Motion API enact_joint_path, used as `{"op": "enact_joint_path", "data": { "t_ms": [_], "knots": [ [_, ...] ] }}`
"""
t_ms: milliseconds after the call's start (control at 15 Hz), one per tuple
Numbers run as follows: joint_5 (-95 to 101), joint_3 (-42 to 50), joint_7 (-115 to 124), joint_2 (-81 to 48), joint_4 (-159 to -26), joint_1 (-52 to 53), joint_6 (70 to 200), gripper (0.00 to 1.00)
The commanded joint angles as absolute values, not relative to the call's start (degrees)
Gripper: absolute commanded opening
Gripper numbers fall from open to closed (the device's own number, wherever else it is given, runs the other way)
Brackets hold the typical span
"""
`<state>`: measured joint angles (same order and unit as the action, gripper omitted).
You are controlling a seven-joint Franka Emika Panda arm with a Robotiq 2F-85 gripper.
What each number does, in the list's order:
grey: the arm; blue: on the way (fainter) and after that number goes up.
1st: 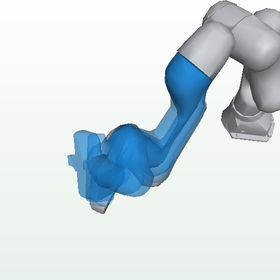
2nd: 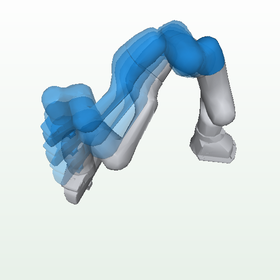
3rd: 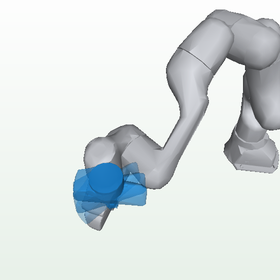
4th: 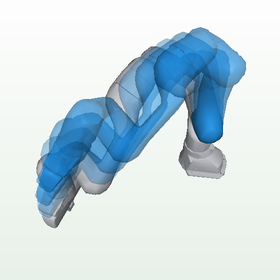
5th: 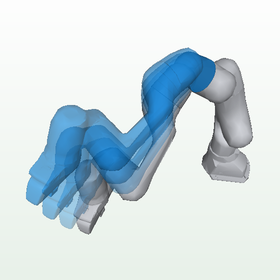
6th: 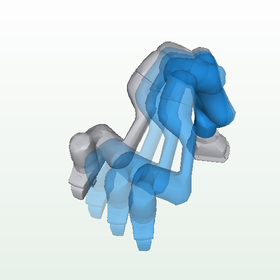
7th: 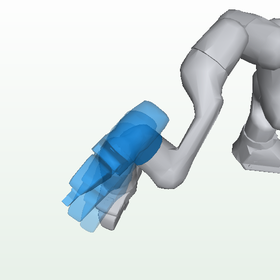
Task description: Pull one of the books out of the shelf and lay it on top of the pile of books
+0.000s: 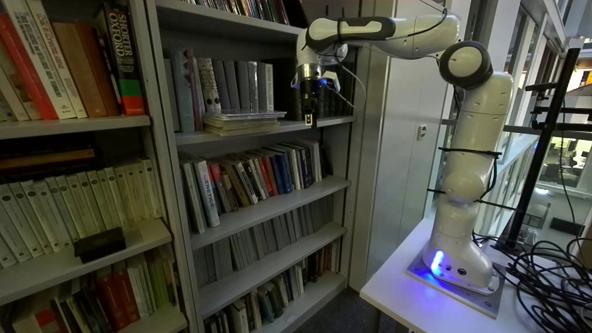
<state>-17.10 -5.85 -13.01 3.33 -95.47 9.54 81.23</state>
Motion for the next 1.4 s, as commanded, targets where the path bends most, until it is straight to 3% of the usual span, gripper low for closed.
{"op": "enact_joint_path", "data": {
  "t_ms": [0, 333, 933, 1333],
  "knots": [
    [-17.50, -6.60, -12.96, 3.98, -96.29, 9.03, 81.04, 1.00],
    [-17.98, -6.79, -14.24, 5.57, -98.01, 9.24, 81.71, 1.00],
    [-17.83, -1.53, -22.20, 21.24, -121.53, 6.00, 97.43, 1.00],
    [-17.97, 0.08, -20.27, 25.52, -127.04, 5.99, 99.45, 1.00]
  ]
}}
